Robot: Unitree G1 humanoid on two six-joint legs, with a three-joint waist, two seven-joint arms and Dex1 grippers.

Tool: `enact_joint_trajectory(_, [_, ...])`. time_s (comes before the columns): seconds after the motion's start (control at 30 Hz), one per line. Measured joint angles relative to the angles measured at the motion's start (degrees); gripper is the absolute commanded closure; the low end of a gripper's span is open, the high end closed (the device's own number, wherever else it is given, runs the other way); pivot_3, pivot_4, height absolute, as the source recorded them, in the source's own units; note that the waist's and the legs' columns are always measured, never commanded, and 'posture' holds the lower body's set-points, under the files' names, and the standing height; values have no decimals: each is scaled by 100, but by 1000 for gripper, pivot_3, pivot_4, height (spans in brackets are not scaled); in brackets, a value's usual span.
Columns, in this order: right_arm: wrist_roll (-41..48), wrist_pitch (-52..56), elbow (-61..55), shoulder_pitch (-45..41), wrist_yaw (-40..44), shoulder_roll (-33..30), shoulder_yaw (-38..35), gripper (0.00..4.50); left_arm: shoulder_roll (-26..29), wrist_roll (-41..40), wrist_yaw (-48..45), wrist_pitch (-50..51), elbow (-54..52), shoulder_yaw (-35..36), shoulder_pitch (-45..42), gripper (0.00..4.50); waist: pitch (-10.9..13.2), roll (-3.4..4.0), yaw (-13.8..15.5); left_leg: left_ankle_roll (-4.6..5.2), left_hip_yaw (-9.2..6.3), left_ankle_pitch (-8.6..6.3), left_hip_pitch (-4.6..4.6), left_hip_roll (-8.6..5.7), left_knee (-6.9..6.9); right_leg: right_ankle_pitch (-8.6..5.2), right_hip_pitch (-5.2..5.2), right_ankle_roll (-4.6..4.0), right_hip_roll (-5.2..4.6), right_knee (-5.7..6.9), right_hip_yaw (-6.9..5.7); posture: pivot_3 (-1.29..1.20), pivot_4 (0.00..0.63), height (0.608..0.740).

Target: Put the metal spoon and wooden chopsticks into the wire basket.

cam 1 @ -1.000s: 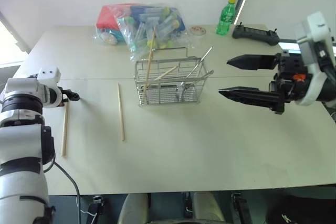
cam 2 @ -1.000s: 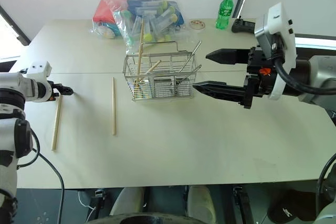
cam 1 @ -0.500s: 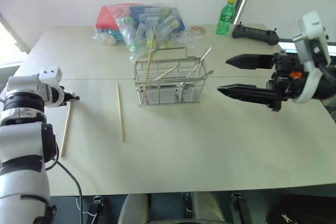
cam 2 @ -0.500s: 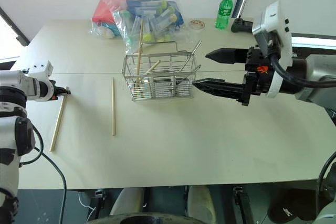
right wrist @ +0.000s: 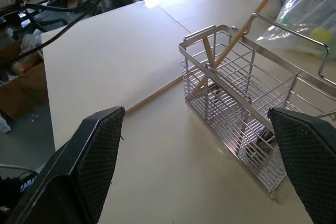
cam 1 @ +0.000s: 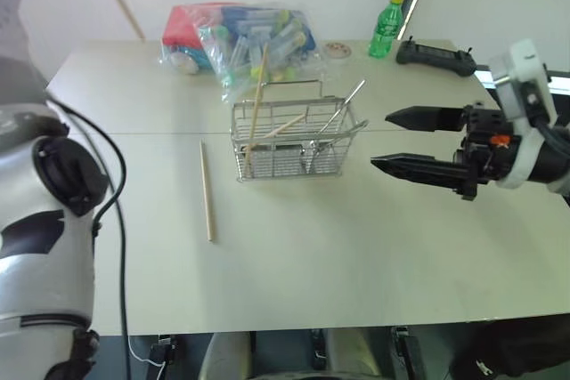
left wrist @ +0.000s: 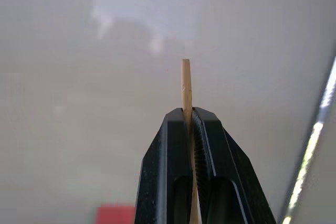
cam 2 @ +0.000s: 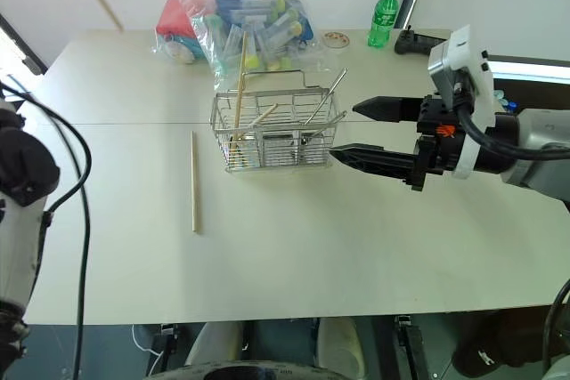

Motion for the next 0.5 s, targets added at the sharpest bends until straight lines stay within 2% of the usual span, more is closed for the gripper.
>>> enact_joint_trajectory(0.1, [132, -11, -80, 23, -215, 25, -2, 0, -526, -311, -109, 413, -835, -195, 414, 4431, 1, 0, 2, -1, 0, 4, 2, 4, 7, 1, 2, 0, 4, 9, -1, 0, 150, 701])
enact_joint_trajectory(0.2, [297, -21, -125, 112, -460, 37, -38, 0, -1053, -424, -340, 772, -1691, -771, 1058, 4431, 3, -4, 0, -8, 0, 10, 2, 6, 18, 3, 7, -4, 6, 10, 2, 0, 150, 701])
enact_joint_trajectory(0.3, [444, -25, -216, 245, -644, 37, -110, 0, -1254, -473, -453, 962, -2078, -1130, 1373, 4431, 5, -5, -26, -7, 2, 10, 0, 6, 22, 4, 4, -5, 8, 11, 5, 0, 150, 701])
enact_joint_trajectory(0.5, [818, -149, -332, 510, -1097, 32, -330, 0, -1485, -516, -491, 941, -2323, -1251, 1493, 4431, 4, -4, 2, -5, 2, 10, 3, 11, 13, 4, 3, -6, 15, 10, 6, 0, 150, 701])
